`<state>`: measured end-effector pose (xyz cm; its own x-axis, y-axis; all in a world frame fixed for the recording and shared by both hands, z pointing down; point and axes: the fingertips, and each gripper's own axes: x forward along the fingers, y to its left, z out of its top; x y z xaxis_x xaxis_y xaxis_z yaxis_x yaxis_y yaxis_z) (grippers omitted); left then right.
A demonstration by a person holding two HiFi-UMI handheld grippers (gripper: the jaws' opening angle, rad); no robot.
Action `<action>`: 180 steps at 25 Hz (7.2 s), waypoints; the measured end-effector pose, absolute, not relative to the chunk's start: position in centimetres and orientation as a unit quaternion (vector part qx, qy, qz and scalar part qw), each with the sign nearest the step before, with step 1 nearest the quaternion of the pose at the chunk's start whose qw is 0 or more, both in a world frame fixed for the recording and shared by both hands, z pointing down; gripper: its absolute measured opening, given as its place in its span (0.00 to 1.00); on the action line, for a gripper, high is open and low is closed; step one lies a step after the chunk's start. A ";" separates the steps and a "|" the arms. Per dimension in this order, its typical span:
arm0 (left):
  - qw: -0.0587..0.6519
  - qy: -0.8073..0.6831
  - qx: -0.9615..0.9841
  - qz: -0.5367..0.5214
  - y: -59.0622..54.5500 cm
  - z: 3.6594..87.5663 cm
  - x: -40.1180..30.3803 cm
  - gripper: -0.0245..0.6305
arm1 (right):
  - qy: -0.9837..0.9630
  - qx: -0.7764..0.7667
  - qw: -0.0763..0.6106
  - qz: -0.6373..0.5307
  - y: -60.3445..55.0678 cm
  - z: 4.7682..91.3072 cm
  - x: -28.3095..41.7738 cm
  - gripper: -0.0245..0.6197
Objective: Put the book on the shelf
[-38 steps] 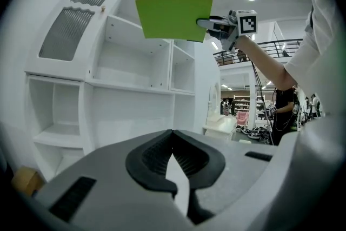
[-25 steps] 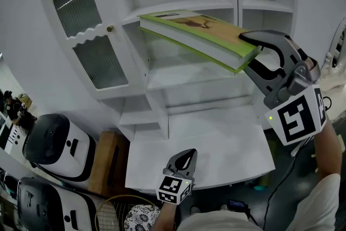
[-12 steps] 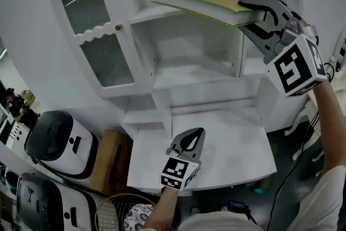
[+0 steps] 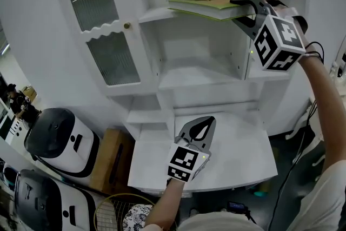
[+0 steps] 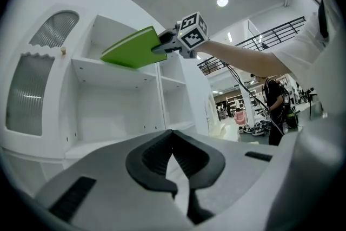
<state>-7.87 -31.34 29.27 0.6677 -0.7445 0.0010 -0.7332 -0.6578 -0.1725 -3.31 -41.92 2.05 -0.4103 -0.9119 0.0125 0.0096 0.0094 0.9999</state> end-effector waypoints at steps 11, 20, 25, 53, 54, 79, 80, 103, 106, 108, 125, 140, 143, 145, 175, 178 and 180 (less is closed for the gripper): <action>0.083 0.402 -0.912 -0.025 -31.1 28.3 -8.6 0.04 | -0.590 0.388 0.444 -0.551 -48.2 3.0 -4.3 0.26; 0.084 0.406 -0.910 -0.031 -31.2 28.5 -9.3 0.04 | -0.577 0.399 0.461 -0.543 -51.9 3.3 -4.9 0.27; 0.079 0.408 -0.909 -0.031 -31.2 29.0 -9.8 0.04 | -0.564 0.414 0.466 -0.542 -53.8 4.0 -4.3 0.27; 0.067 0.408 -0.910 -0.039 -31.2 30.2 -9.7 0.04 | -0.615 0.399 0.408 -0.544 -51.4 3.9 -3.8 0.44; 0.066 0.407 -0.910 -0.040 -31.2 30.3 -9.5 0.04 | -0.616 0.397 0.404 -0.547 -50.7 3.9 -3.7 0.44; 0.051 0.397 -0.915 -0.045 -28.3 32.7 -6.1 0.04 | -0.717 0.370 0.301 -0.509 -34.6 14.5 0.2 0.08; 0.052 0.398 -0.915 -0.044 -28.2 32.7 -6.1 0.04 | -0.726 0.367 0.295 -0.500 -34.2 15.3 0.2 0.08; 0.068 0.395 -0.915 0.031 -25.4 32.7 -4.7 0.04 | -0.910 0.375 0.021 -0.178 -26.1 31.1 -0.4 0.06; 0.064 0.391 -0.918 0.035 -24.6 33.4 -4.1 0.04 | -0.915 0.375 0.010 -0.148 -25.2 33.3 -0.1 0.06; 0.059 0.391 -0.918 0.033 -24.2 34.2 -3.8 0.04 | -0.917 0.379 -0.005 -0.127 -24.8 34.2 0.4 0.06; 0.009 0.436 -0.900 0.006 -18.9 42.2 -0.9 0.04 | -0.943 0.328 -0.019 -0.049 -21.0 41.2 3.7 0.07; 0.001 0.441 -0.897 0.028 -10.5 43.3 -6.7 0.04 | -0.944 0.329 0.025 0.000 -11.6 43.8 -1.9 0.07; -0.005 0.431 -0.902 0.033 -8.1 43.7 -7.6 0.04 | -0.944 0.328 0.030 -0.004 -8.4 43.9 -3.5 0.07; -0.007 0.419 -0.907 0.031 -6.7 44.1 -7.9 0.04 | -0.942 0.334 0.032 0.003 -6.6 44.1 -4.3 0.07; -0.019 0.393 -0.919 0.034 1.5 45.1 -2.7 0.04 | -0.929 0.368 0.031 -0.005 1.5 44.7 1.3 0.06; -0.021 0.396 -0.918 0.031 1.7 45.2 -2.1 0.04 | -0.929 0.369 0.028 -0.005 1.7 44.7 2.2 0.06; -0.021 0.397 -0.917 0.030 1.7 45.0 -1.7 0.04 | -0.929 0.369 0.027 -0.006 1.7 44.5 2.7 0.06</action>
<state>-1.72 1.68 45.05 0.6833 -0.7292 -0.0385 -0.7266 -0.6842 0.0625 2.72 1.67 44.51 -0.7255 -0.6866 0.0466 -0.6860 0.7270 0.0313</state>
